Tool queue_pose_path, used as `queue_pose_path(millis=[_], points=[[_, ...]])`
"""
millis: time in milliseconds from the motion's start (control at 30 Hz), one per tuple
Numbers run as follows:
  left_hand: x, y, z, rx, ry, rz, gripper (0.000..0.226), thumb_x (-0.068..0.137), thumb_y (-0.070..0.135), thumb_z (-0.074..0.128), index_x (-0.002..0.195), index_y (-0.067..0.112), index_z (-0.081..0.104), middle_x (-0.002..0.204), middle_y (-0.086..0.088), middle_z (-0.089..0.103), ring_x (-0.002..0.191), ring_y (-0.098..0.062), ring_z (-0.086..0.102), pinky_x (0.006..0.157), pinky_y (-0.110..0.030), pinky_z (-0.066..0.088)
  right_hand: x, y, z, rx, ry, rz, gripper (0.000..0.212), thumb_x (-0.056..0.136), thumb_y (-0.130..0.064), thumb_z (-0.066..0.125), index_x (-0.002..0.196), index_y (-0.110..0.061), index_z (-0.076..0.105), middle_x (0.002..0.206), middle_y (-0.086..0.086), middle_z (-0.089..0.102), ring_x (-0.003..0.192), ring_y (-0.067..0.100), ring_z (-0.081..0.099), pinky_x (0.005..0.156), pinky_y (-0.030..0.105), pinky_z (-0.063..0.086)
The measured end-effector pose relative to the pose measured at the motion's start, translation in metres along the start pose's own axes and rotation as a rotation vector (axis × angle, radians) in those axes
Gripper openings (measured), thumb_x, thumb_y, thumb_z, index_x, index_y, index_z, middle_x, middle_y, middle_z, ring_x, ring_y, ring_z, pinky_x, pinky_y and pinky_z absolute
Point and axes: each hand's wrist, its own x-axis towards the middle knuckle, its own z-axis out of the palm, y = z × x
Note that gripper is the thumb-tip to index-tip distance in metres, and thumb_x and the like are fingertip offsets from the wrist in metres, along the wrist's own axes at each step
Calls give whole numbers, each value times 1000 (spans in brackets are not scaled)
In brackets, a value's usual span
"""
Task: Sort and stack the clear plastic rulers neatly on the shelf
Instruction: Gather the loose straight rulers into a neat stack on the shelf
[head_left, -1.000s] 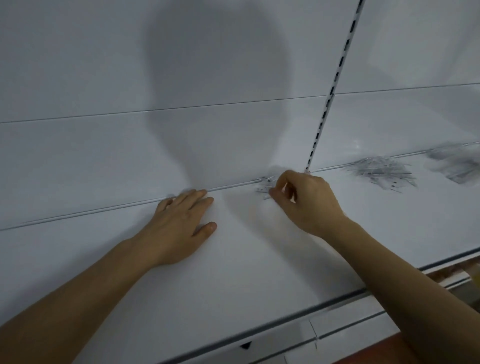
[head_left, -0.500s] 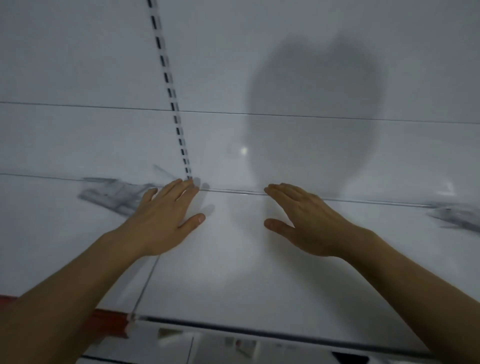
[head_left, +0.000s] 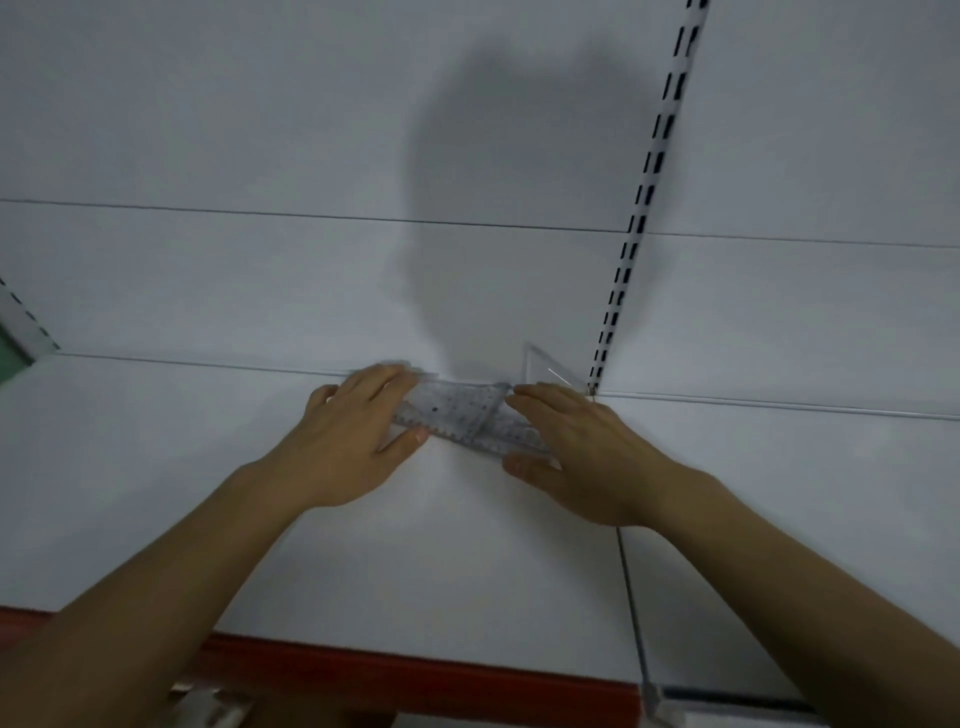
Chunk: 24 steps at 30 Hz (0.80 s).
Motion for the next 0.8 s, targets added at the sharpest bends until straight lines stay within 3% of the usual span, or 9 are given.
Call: queue_pose_path(millis=[133, 233, 300, 400, 567, 667, 800], points=[[7, -26, 2, -29, -11, 17, 83, 84, 75, 19, 155, 32, 26, 160, 8, 25, 149, -12, 23, 117, -45, 22, 16, -16, 6, -45, -15, 28, 73, 100, -54, 50, 160, -21, 23, 167, -5, 21, 154, 16, 17, 123, 39, 21], [9, -35, 10, -134, 84, 60, 71, 89, 61, 32, 150, 24, 38, 154, 4, 38, 143, -15, 34, 116, -51, 30, 35, -20, 12, -63, 29, -3, 70, 98, -49, 56, 156, -19, 32, 162, -1, 34, 150, 20, 28, 119, 41, 30], [11, -40, 17, -219, 163, 115, 61, 91, 47, 42, 146, 20, 44, 147, 1, 46, 138, -18, 42, 110, -55, 38, 50, -25, 17, -26, 45, 4, 57, 96, -45, 58, 147, -21, 46, 148, 0, 50, 139, 23, 43, 110, 43, 40], [12, -42, 23, -257, 248, 185, 54, 92, 34, 49, 144, 19, 47, 143, 3, 50, 133, -18, 47, 107, -53, 41, 62, -27, 28, -9, 172, -50, 28, 94, -35, 58, 117, -22, 65, 114, -2, 69, 109, 28, 64, 88, 44, 52], [10, -39, 27, -284, 277, 227, 53, 93, 32, 48, 145, 20, 47, 144, 5, 50, 134, -12, 45, 111, -45, 38, 58, -16, 36, 26, 442, -192, 31, 101, -26, 53, 116, -10, 75, 112, 6, 75, 101, 30, 70, 85, 46, 55], [14, -42, 28, -330, 301, 207, 55, 96, 34, 47, 148, 18, 43, 146, 3, 49, 136, -16, 45, 112, -48, 37, 53, -14, 27, 75, 587, -198, 32, 103, -27, 51, 115, -10, 76, 114, 4, 74, 105, 26, 68, 90, 44, 53], [12, -35, 22, -384, 329, 219, 54, 99, 40, 46, 150, 22, 41, 146, 9, 48, 137, -12, 43, 115, -40, 34, 49, -25, 17, 244, 700, -159, 24, 103, -19, 53, 105, -9, 76, 100, 1, 71, 93, 20, 64, 83, 33, 52]])
